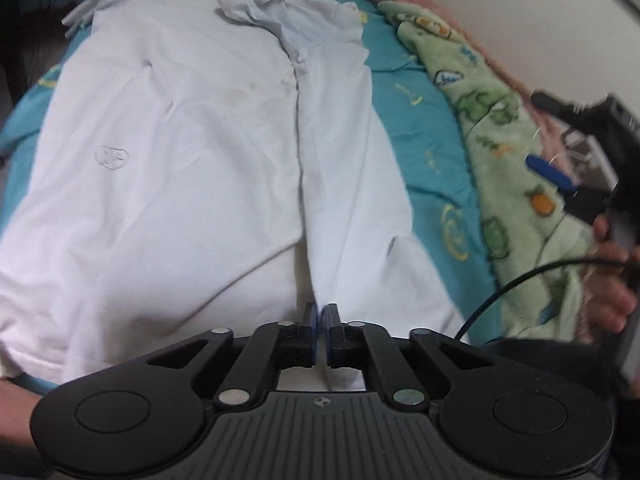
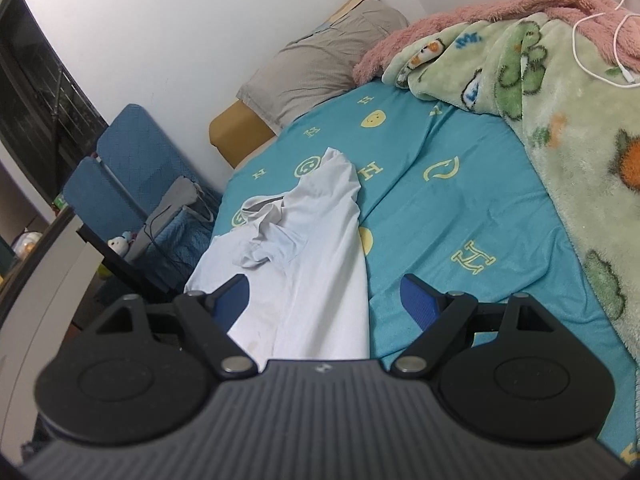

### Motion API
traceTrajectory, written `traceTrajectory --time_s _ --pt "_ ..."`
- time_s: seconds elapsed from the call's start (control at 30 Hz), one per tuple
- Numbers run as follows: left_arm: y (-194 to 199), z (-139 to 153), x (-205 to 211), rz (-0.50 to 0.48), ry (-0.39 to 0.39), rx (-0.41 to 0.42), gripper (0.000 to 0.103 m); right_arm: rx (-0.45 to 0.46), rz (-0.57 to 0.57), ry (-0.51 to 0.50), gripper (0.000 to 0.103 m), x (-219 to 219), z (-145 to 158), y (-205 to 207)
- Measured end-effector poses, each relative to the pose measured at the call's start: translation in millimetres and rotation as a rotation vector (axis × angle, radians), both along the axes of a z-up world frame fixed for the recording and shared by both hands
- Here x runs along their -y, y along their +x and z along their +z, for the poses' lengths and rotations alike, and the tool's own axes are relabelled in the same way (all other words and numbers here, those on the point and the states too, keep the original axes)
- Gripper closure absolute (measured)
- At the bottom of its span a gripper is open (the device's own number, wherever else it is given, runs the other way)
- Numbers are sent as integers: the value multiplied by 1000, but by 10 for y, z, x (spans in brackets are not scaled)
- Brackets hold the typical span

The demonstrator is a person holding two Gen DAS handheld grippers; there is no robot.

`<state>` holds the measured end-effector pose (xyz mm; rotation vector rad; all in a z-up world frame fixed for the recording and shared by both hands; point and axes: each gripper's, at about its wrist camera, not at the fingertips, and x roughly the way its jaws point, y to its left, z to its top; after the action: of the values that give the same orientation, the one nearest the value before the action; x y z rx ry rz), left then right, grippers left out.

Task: Fold clothes

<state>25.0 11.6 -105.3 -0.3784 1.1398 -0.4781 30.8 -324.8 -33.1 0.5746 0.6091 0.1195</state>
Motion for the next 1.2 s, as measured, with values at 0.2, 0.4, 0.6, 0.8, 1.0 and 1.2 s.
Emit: traceTrajectory --time_s 0.2,0.4,0.6,0.8,1.0,1.2 --pt "142 -295 165 -54 -29 -124 59 -11 22 10 19 -35 -23 17" --pt "126 -275 300 -129 -116 -36 53 -15 54 10 19 -113 -30 -5" --pt "70 -195 443 -270 -200 8 61 -18 63 12 19 -129 -27 -17" --pt "24 -363 458 -325 -115 -152 78 -18 64 4 19 -136 -18 -32" --pt "-16 -240 231 -289 -45 -251 100 -12 81 -6 19 -156 -6 -53" --pt "-99 -21 220 -251 154 -108 65 9 109 -33 19 -224 23 -51"
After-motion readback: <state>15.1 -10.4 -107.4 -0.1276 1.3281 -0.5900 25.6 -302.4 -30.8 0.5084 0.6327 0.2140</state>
